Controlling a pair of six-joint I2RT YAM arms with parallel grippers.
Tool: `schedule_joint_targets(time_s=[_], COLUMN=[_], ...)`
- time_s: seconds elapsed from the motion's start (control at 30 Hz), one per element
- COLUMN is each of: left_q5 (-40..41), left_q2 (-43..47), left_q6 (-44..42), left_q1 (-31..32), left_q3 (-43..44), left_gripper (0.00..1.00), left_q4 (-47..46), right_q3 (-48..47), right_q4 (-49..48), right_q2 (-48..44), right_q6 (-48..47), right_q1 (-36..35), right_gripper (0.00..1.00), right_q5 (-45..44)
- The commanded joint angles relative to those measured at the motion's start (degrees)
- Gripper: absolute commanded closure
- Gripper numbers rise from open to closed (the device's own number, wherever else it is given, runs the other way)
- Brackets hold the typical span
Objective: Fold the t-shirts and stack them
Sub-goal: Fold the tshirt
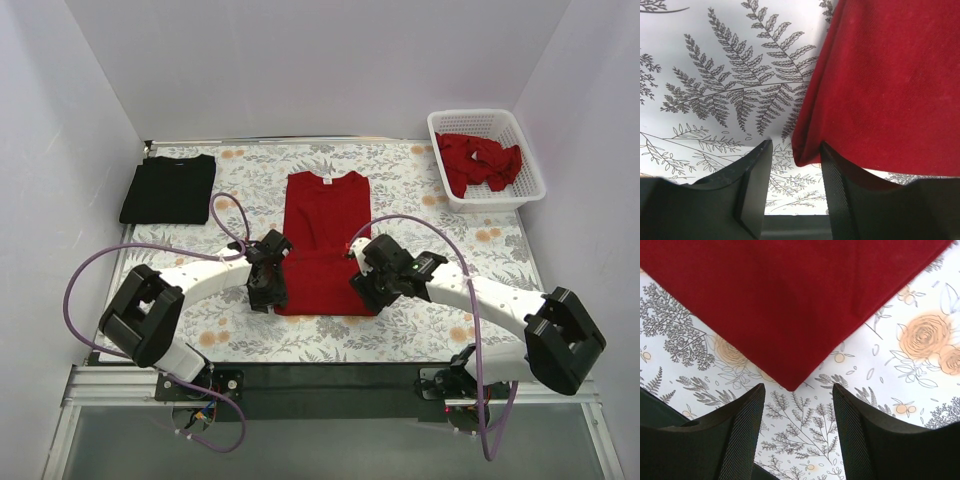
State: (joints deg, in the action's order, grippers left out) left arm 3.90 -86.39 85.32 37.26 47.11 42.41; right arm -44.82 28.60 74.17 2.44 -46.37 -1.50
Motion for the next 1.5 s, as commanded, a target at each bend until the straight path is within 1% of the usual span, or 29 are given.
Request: schedule_joint_targets(time_s=[0.0, 0.03, 0.17, 0.2, 0.33, 0.37, 0.4, 0.43, 0.53, 0.57, 0.6, 0.63, 0.7, 0.83, 1.2, 1.47], left_q5=[2.69, 2.6, 2.16, 2.08, 1.28, 0.85, 0.76, 0.67, 0.14, 0.14, 0.14, 0.05, -0.03, -0.3, -0.38, -0.82], left_q2=[-1.32, -2.02, -3.43, -3.78, -3.96, -3.96, -3.88, -3.87, -3.44, -3.26, -3.08, -2.91, -3.0, -3.26, -2.91, -2.38], left_q6=[0.37, 0.29, 0.11, 0.11, -0.33, -0.5, -0.59, -0.59, -0.77, -0.77, -0.77, -0.77, -0.94, -1.12, -1.21, -1.12], left_q1=[0.8, 1.06, 1.42, 1.42, 1.42, 1.42, 1.42, 1.42, 1.42, 1.42, 1.42, 1.42, 1.42, 1.42, 1.42, 1.42], left_q3=[1.14, 1.14, 0.79, 0.7, 0.61, 0.61, 0.61, 0.52, 0.26, 0.26, 0.26, 0.17, 0.17, 0.26, 0.44, 0.61], left_gripper=[0.6, 0.61, 0.68, 0.73, 0.87, 0.91, 0.98, 1.0, 1.0, 1.0, 1.0, 1.0, 1.0, 1.0, 1.0, 1.0], left_q4=[0.39, 0.39, 0.39, 0.3, -0.22, -0.31, -0.31, -0.49, -0.66, -0.67, -0.75, -0.84, -0.93, -0.93, -0.84, -0.66], right_q3=[-2.56, -2.82, -3.17, -3.26, -4.22, -4.4, -4.58, -4.58, -4.31, -4.05, -3.44, -3.09, -2.47, -0.98, -1.15, -1.06], right_q4=[0.23, 0.14, -0.56, -0.65, -0.56, -0.3, -0.3, -0.21, 0.14, 0.49, 1.36, 1.81, 1.99, 2.77, 2.95, 4.27], right_q2=[1.24, 1.59, 4.39, 4.92, 8.0, 8.01, 7.66, 6.35, 3.19, 2.39, 1.86, 0.64, -0.25, 0.35, 4.84, 10.81], right_q6=[-2.17, -4.35, -6.04, -6.21, -5.34, -4.29, -2.8, -0.35, 6.42, 8.18, 10.29, 13.18, 15.66, 20.67, 20.59, 21.82], right_q1=[-3.63, -5.55, -9.6, -10.23, -12.25, -12.25, -12.17, -11.82, -9.28, -8.48, -7.69, -6.12, -5.23, -3.56, -2.94, -3.03], right_gripper=[0.46, 0.45, 0.44, 0.44, 0.44, 0.44, 0.44, 0.44, 0.43, 0.44, 0.49, 0.51, 0.55, 0.58, 0.57, 0.57], right_q5=[-3.86, -4.3, -5.97, -6.5, -8.34, -9.04, -10.53, -10.89, -10.37, -10.54, -10.63, -10.37, -8.71, -8.44, -4.57, -4.48])
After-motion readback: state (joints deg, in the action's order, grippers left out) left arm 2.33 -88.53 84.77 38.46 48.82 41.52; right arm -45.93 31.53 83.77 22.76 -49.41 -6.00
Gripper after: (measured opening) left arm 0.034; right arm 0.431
